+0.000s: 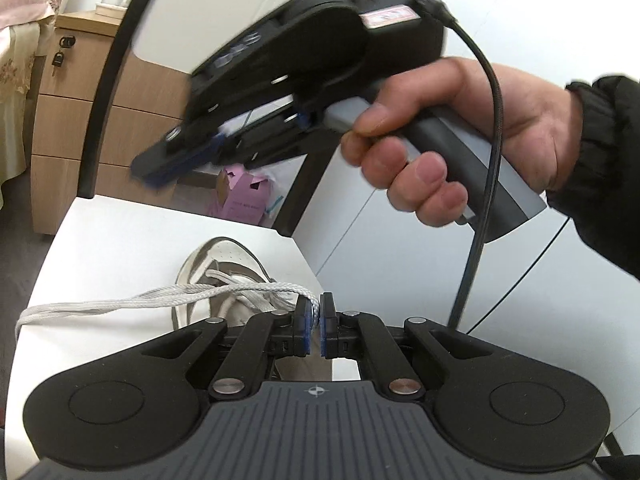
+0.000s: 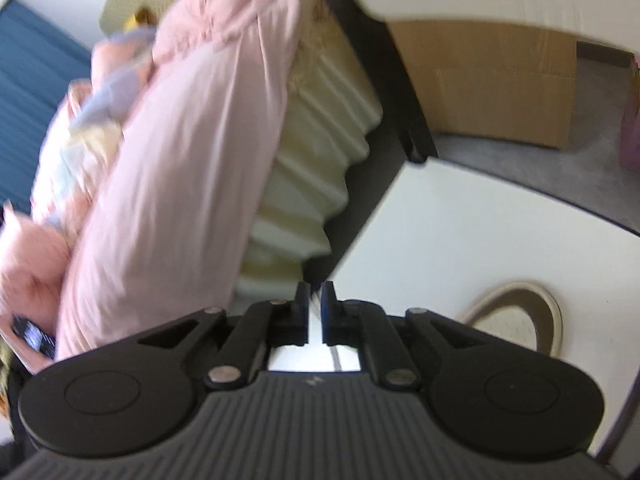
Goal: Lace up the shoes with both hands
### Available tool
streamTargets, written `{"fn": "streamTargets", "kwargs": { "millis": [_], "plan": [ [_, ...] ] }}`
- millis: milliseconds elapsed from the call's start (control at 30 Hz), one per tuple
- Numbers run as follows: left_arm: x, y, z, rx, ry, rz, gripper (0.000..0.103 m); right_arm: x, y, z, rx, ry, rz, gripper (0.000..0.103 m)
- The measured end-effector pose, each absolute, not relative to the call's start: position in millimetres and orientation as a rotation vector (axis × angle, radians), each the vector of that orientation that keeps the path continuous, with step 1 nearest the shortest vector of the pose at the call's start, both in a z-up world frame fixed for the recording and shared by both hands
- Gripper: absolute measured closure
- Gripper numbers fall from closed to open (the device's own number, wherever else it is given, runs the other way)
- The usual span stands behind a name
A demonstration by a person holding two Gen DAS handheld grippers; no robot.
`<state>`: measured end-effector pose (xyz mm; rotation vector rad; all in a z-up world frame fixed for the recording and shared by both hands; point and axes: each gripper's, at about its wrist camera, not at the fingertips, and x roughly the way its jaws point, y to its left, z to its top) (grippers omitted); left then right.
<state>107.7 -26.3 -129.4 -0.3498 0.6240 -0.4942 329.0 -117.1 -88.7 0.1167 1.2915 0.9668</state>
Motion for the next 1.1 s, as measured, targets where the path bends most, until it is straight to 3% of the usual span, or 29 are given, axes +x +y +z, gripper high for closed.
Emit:
{"fn": "streamTargets", "kwargs": {
  "millis": [67, 400, 500, 567, 733, 1100],
  "plan": [
    [103.3, -29.1, -128.5, -0.307, 0.643, -0.495, 0.099, 325.6, -108.4, -96.8, 0.084, 1.333, 1.000, 0.054],
    [99.7, -31.8, -131.2, -0.246, 0.680, -0.508, 0.099, 320.6, -40.7, -155.7, -0.110, 1.441, 1.016, 0.054],
    [99.4, -31.6, -130.7, -0.238, 0.677, -0.507, 0.099, 320.5, -25.2, -172.2, -0.148, 1.467, 1.006, 0.062],
    [98.9, -31.7, -129.6, -0.226, 0.670, -0.503, 0.099, 321.3, -24.1, -177.9, -0.142, 1.472, 0.988, 0.094],
    [98.9, -25.3, -127.1, -0.249, 0.648, -0.498, 0.099, 330.5, -39.8, -159.3, -0.044, 1.399, 0.949, 0.099],
    [91.5, 7.3, -115.0, -0.368, 0.524, -0.423, 0.099, 340.8, -132.8, -65.7, 0.219, 1.103, 0.845, 0.099]
  ]
}}
